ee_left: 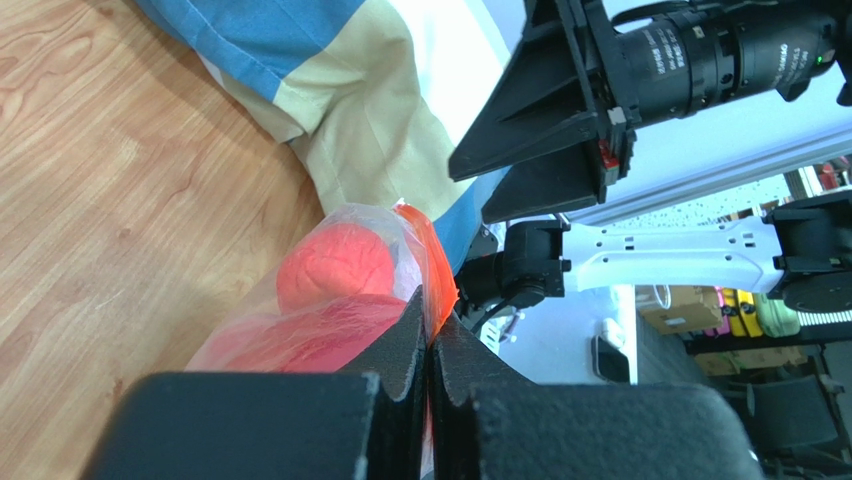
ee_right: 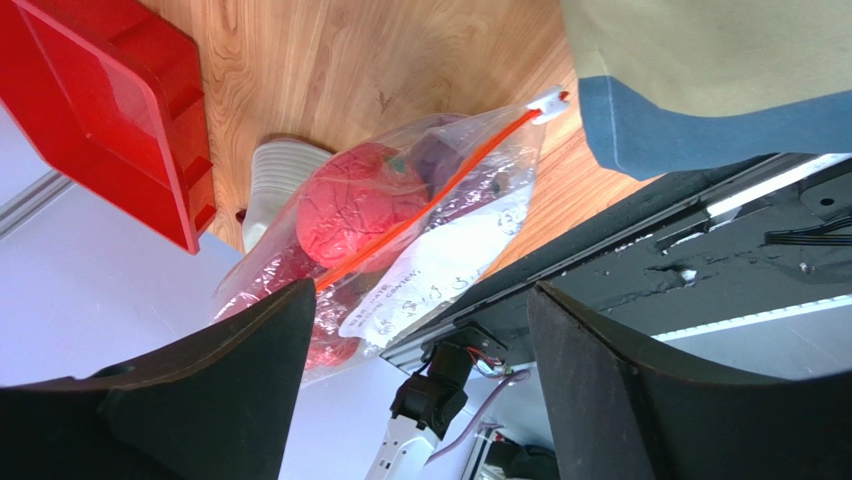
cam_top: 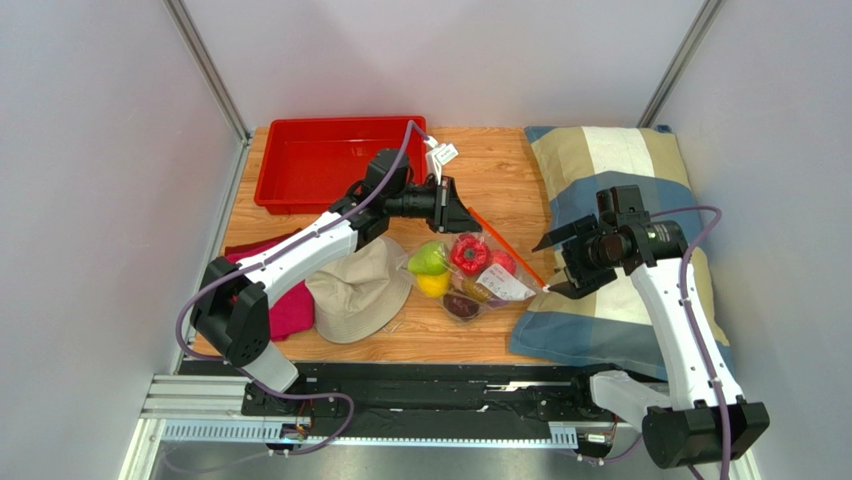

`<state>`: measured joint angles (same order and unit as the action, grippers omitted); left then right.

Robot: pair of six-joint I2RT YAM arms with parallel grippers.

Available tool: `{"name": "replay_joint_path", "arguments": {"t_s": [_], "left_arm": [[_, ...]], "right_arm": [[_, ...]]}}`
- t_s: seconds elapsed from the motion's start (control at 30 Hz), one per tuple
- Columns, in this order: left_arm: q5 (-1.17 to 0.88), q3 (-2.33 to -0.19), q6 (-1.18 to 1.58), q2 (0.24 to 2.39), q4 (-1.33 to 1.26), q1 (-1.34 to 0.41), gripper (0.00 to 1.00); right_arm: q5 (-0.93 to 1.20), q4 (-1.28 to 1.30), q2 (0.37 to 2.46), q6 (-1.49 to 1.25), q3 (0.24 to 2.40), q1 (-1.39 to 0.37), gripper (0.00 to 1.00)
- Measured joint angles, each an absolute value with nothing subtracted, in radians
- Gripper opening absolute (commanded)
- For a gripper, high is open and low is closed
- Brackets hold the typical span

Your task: Open the zip-top bag and remove the fake food

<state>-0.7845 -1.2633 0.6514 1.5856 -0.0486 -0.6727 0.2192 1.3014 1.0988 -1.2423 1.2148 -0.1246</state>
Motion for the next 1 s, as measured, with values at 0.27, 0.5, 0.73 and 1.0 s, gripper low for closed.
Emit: {"name": "replay_joint_path", "arguments": {"t_s": [0.27, 0.5, 0.73, 1.0], "left_arm": [[-0.784, -1.263, 0.649, 1.582, -0.049, -0.691, 0.0], [-0.777, -1.245, 0.615, 1.536, -0.017, -0.716, 0.18], [-0.602, -1.278, 0.409, 1.383, 0.244, -0.735, 0.85], [-0.482, -1.411, 0.28, 1.326, 0.344, -0.795, 0.81]], "right_arm": [[0.282, 1.229, 1.169, -1.233, 1.068, -0.106, 0.68], [0.284, 1.173, 1.205, -1.197, 1.018, -0.104, 0.01], [0.214, 1.206, 1.208, -1.107, 1.182, -0.105, 0.0], [0.173, 1.211, 1.328, -0.956, 1.411, -0.204, 0.0]]}}
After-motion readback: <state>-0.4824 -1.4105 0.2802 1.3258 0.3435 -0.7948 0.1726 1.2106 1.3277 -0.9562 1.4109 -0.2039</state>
